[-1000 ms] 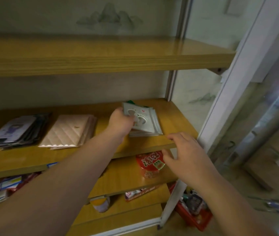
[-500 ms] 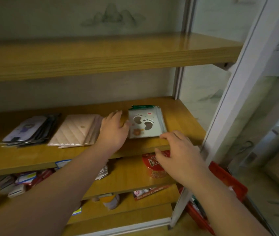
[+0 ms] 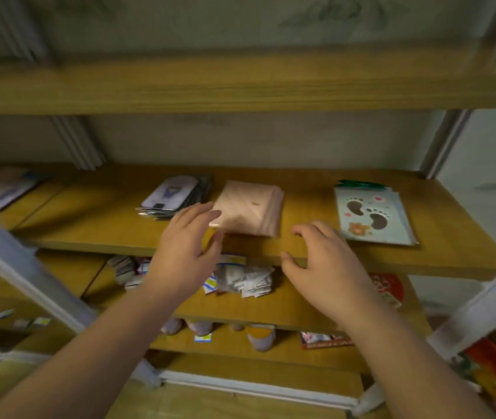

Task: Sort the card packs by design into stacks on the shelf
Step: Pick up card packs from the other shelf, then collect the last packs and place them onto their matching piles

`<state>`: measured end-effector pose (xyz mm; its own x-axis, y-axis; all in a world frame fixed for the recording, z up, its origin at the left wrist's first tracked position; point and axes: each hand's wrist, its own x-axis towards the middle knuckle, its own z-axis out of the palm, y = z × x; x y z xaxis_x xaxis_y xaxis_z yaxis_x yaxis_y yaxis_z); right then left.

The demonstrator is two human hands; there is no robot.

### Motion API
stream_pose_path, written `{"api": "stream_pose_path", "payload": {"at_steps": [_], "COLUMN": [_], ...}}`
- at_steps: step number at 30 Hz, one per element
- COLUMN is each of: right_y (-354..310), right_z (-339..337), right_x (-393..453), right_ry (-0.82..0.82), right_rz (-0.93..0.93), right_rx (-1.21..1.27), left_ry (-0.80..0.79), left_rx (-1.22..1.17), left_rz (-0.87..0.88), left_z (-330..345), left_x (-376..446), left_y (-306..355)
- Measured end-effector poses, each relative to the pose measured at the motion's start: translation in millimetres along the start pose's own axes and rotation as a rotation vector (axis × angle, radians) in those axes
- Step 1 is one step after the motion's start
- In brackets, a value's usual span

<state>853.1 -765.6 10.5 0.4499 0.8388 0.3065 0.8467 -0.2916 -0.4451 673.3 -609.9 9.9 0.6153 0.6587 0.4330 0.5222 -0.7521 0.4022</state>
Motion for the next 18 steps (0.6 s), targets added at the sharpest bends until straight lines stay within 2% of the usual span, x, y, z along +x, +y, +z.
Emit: {"api": "stream_pose_path", "payload": {"at_steps": [8, 18], "right_y": [-130, -340], "right_z": [55, 155], "right_x": [13, 25], "right_ry": [-0.035, -0.071], "right_rz": [-0.11, -0.186], "right_rx": [0.022, 0.053], "left_ry": [0.1, 0.173], "left_rx": [-0.055, -0.005], "left_rz": [-0.212, -0.267], "left_z": [-90, -247], "left_x": [-63, -148], "left_y": [-127, -302]}}
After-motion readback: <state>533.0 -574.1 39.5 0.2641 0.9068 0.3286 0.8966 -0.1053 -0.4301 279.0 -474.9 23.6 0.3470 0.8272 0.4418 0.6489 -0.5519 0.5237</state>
